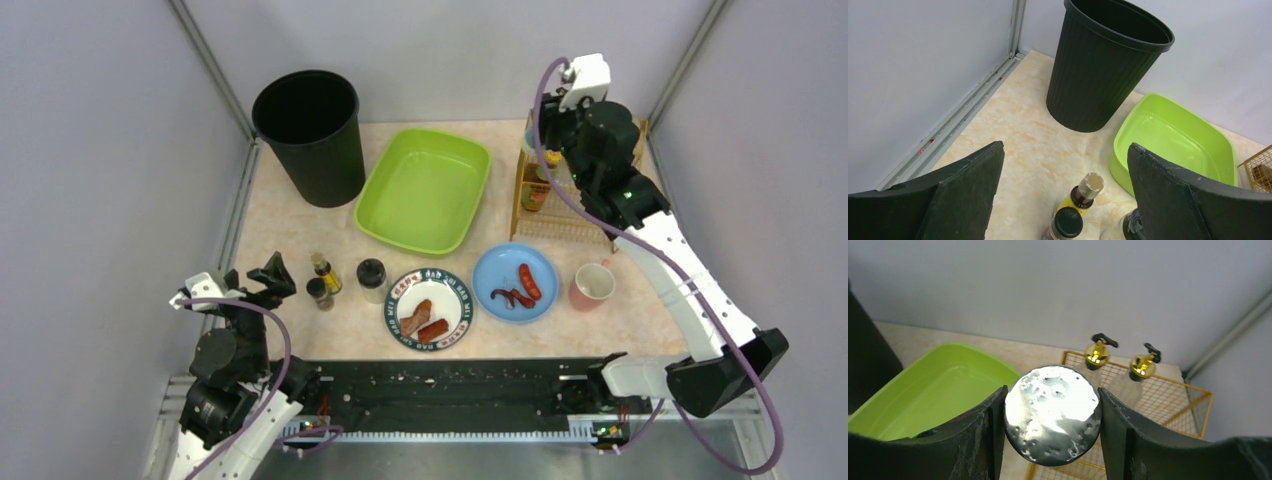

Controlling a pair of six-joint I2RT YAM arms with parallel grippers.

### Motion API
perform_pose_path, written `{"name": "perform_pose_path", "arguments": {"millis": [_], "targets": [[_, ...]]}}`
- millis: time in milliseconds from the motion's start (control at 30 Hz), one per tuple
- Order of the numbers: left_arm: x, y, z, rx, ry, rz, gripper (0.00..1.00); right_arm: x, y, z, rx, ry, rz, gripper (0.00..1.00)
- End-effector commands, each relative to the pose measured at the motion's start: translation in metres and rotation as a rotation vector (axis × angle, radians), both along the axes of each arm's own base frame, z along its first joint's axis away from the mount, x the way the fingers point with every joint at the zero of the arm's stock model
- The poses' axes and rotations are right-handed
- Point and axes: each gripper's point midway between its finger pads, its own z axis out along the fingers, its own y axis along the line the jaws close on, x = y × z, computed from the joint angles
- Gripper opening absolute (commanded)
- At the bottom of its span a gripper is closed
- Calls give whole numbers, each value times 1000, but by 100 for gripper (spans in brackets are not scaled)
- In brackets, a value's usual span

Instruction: Clear the kitchen counter

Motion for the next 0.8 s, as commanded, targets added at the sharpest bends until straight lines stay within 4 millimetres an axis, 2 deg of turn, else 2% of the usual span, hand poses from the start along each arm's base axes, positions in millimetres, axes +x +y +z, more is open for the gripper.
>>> {"name": "perform_pose_path", "arguments": {"millis": [0, 233, 333, 533, 767], "targets": [[-25, 11, 27, -76, -146, -18, 97, -3, -54, 42, 145, -105, -141, 0], [-25, 10, 27, -76, -147, -24, 97, 10, -106, 24, 125, -78, -319, 0], [-26, 10, 27, -78, -146, -25, 97, 18, -119, 11, 155, -59, -354, 0], [-25, 10, 27, -78, -147, -30, 97, 33, -136, -16, 153, -26, -408, 0], [-26, 10, 27, -78, -147, -31, 97, 54, -135, -54, 147, 40, -405, 0]]}}
